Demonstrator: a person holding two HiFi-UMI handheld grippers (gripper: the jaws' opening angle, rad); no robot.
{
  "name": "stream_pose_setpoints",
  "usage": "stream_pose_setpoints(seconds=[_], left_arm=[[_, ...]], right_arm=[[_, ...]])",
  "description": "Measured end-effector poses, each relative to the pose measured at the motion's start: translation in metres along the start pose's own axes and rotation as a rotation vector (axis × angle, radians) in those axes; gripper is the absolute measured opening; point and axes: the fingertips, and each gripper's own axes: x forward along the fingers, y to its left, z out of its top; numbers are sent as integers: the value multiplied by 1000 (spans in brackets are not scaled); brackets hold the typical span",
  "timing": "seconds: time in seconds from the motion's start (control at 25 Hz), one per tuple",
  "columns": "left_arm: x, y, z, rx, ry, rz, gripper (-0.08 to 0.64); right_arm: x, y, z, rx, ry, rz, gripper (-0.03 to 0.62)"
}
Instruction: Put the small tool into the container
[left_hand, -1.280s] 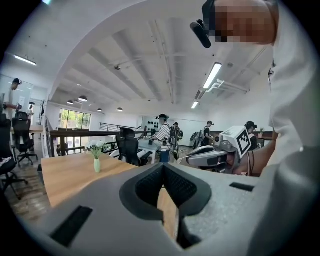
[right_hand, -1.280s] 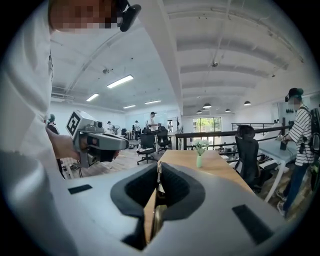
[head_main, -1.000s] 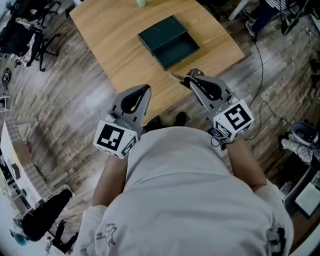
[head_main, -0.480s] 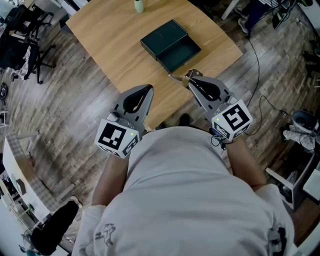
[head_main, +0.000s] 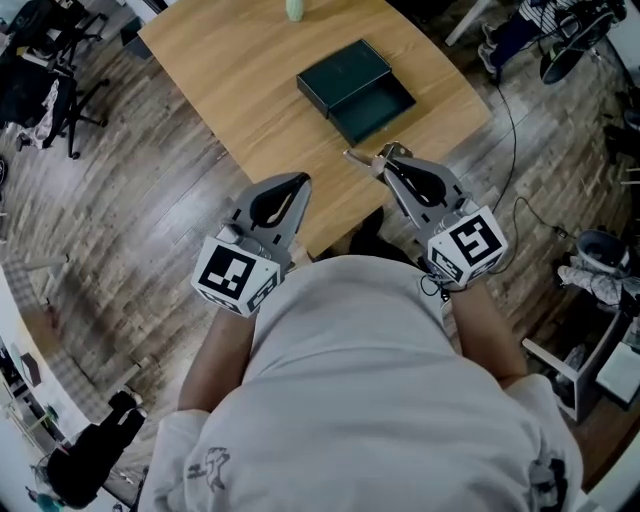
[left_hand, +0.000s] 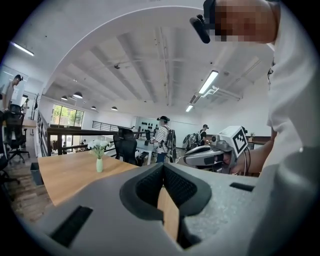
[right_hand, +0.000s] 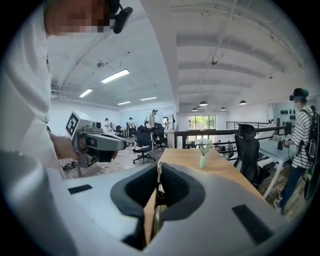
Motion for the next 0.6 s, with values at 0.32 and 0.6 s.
stream_pose_setpoints(seconds=[0.32, 0.6], left_arm=[[-2, 16, 1, -7, -12, 20, 6], [17, 34, -3, -56, 9, 100, 6]], right_arm=[[25, -7, 0, -6, 2, 42, 29], [50, -34, -11, -27, 57, 140, 29]])
